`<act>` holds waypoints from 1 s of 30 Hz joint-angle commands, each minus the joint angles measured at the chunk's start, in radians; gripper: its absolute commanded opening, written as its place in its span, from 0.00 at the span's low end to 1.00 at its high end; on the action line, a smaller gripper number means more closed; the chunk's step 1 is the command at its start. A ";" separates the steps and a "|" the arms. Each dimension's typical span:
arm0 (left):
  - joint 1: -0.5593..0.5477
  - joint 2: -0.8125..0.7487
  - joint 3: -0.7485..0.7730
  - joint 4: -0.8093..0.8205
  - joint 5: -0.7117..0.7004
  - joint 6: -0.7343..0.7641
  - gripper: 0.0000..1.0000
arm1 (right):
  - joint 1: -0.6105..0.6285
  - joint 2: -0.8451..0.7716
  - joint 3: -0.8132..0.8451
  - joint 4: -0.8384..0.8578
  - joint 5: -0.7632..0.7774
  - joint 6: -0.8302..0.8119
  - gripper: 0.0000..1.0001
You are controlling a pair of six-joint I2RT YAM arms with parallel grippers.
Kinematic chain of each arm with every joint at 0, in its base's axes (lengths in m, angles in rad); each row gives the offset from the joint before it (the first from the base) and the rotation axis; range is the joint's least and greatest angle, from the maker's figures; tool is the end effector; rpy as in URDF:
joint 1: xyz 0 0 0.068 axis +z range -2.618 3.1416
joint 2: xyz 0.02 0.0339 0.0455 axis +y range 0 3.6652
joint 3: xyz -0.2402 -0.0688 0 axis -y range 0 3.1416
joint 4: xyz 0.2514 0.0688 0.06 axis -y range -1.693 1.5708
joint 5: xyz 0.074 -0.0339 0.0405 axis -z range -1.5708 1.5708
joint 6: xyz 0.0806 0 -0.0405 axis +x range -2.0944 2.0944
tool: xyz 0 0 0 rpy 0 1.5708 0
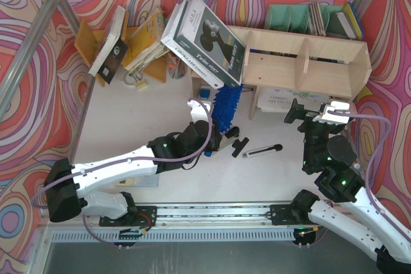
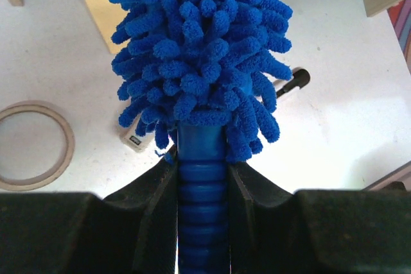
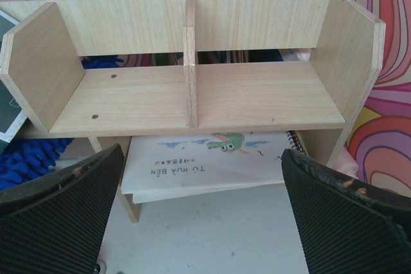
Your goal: Dust the bookshelf with a duster
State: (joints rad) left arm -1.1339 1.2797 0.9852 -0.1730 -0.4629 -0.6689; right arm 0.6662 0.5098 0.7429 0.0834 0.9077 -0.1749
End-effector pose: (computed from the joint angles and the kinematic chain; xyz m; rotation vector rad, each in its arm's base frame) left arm 0.1763 -0.2924 0.2622 0.1814 2.0448 -0.6833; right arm 0.1639 0.0481 0.3856 0.2360 1.3595 -0.1575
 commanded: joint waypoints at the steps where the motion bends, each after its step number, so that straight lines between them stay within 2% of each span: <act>1: -0.023 0.034 0.060 0.121 0.022 0.026 0.00 | -0.006 -0.005 0.018 -0.013 0.000 0.014 0.99; 15: -0.050 0.167 0.102 0.159 0.122 0.036 0.00 | -0.007 -0.004 0.018 -0.015 0.002 0.013 0.99; 30: -0.018 0.310 0.078 0.223 0.200 -0.069 0.00 | -0.006 -0.001 0.018 -0.015 -0.001 0.013 0.99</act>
State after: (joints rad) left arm -1.1599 1.5898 1.0607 -0.0559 -0.3450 -0.7254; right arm 0.6662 0.5110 0.7429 0.0692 0.9073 -0.1745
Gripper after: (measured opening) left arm 0.343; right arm 0.987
